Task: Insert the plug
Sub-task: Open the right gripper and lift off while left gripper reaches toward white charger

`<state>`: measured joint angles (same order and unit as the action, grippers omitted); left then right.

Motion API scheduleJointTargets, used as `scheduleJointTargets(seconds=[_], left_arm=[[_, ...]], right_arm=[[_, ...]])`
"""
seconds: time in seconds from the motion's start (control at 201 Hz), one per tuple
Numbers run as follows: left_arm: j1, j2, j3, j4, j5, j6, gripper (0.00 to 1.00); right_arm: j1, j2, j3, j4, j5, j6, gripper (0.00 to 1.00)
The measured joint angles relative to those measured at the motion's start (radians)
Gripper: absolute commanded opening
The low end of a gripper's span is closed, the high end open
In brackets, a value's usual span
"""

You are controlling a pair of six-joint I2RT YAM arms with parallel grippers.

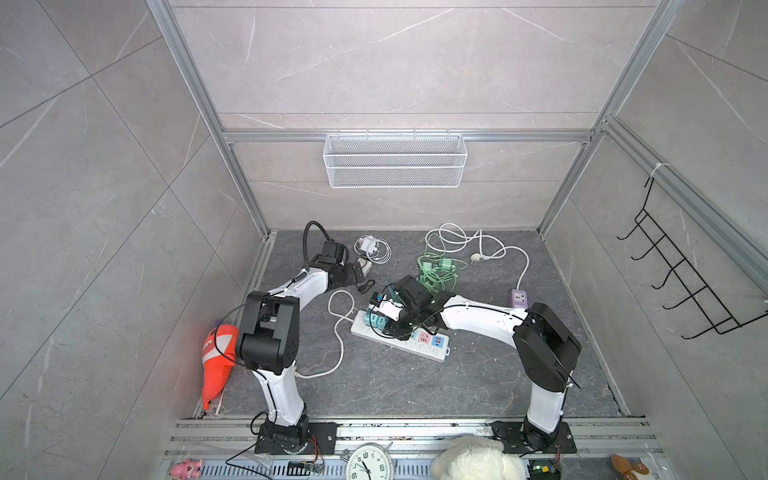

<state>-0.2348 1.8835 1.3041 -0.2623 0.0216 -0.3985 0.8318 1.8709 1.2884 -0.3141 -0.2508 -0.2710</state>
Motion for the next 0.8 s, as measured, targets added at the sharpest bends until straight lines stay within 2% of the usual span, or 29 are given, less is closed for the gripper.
scheduleJointTargets(seconds=[0.254, 0.797], left_arm=[[0.0, 0.181, 0.216, -0.066, 0.042, 0.057, 1.0], [-0.054, 0.464, 0.63, -0.318, 0.008, 0.17, 0.98]], right_arm=[[0.002, -0.101, -0.037, -0.007, -0.03, 0.037, 0.5], [0.004, -0.314, -0.24, 0.035, -0.029, 0.122, 0.49]])
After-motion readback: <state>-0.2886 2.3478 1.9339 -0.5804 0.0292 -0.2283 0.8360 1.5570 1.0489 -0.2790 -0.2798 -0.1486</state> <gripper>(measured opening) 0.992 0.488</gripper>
